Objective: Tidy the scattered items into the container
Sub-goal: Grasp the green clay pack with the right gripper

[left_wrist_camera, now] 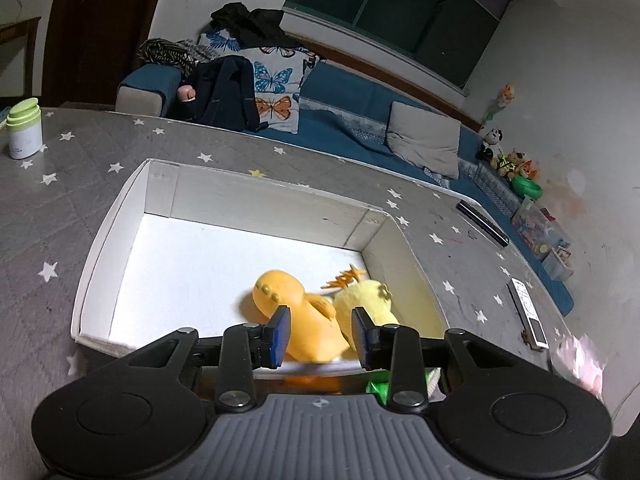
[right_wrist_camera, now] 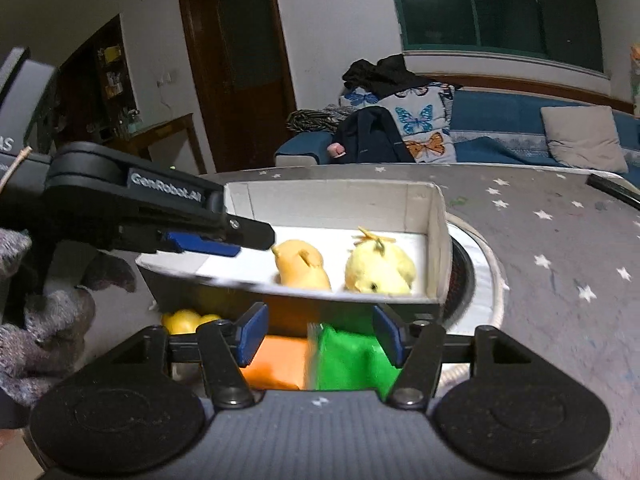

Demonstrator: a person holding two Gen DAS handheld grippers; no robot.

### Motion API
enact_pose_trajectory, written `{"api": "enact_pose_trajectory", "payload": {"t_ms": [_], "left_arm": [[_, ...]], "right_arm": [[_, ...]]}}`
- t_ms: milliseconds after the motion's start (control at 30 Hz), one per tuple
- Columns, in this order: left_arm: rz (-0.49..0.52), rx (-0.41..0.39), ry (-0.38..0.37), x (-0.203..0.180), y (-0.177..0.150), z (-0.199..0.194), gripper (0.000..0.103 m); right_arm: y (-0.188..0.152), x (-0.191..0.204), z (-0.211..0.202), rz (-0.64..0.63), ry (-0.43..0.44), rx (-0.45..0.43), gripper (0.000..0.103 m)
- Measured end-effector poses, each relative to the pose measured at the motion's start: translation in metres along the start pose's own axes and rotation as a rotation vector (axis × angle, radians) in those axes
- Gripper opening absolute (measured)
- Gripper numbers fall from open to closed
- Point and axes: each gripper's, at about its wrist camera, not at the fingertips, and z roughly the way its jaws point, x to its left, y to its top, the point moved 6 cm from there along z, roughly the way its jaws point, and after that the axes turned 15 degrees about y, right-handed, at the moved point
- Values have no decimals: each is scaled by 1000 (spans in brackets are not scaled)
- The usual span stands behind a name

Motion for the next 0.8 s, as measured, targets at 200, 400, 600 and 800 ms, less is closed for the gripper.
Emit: {"api": "enact_pose_trajectory", "payload": {"t_ms": [200,400,600,800], "left_arm": [[8,9,-12,-6,-17,-7,36],[31,6,-17,-11,-26,-9,36],[58,34,-35,-18,-37,-3,36],[85,78,-34,-26,-43,14,36]], "right_arm": [[-20,-10,-4,51,-24,19,61],[-35,-23,-3,97,-54,28,61],[-40,-33,0,122,-58,36,63],[-44,-44,7,153,-45,45,64]]}}
